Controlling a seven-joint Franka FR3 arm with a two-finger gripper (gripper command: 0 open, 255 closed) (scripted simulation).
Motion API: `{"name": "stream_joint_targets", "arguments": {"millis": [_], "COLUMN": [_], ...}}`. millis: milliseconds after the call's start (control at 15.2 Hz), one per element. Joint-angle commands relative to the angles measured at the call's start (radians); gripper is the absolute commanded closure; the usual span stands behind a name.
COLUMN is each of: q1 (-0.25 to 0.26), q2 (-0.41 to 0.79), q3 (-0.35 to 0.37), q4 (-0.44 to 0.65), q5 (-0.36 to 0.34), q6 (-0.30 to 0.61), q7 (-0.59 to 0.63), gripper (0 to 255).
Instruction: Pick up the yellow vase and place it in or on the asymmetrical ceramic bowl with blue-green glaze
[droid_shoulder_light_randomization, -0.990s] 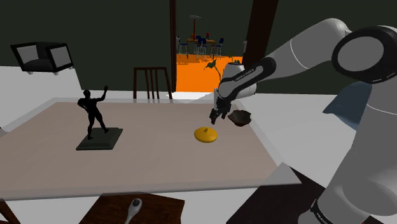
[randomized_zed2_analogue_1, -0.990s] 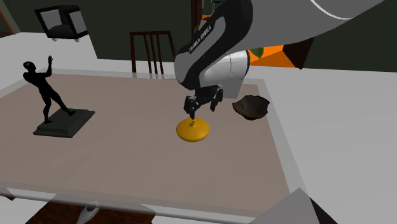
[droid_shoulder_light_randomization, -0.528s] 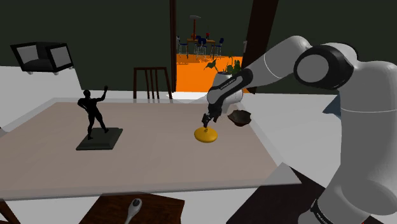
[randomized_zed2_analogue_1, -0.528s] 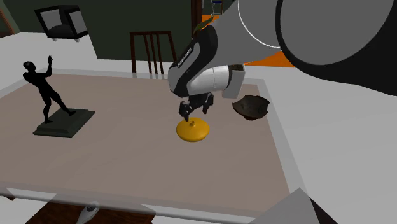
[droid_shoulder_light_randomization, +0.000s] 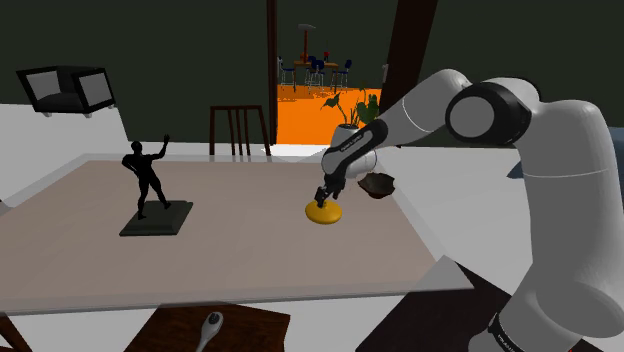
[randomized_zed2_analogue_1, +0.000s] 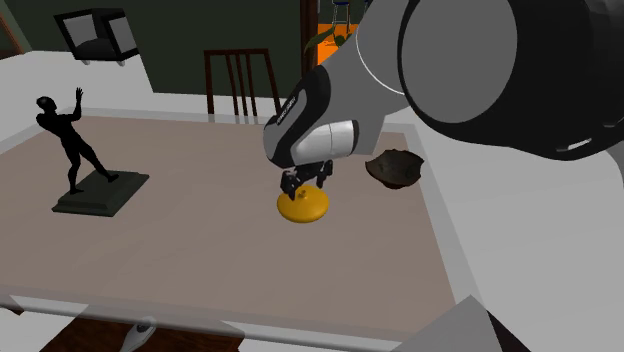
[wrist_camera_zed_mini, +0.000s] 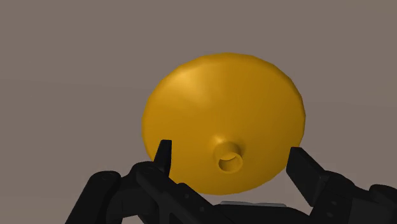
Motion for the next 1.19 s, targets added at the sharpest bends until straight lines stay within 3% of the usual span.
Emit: {"name": "stream_joint_targets", "arguments": {"millis": [0,330,396,1122], "q1": [0.000,0.000,0.000,0.002], "q2": [0.005,0.005,0.005,-0.015], "q3": [0.001,0.001,0.001,-0.003], "q4": [0.002,0.002,0.002,0.002], "q5": [0.001,0.001,0.001,-0.004], "q6": [0.003,0.003,0.003,-0.016], "q7": [0.000,0.000,0.000,0.004], "gripper": [0,0,255,255]}}
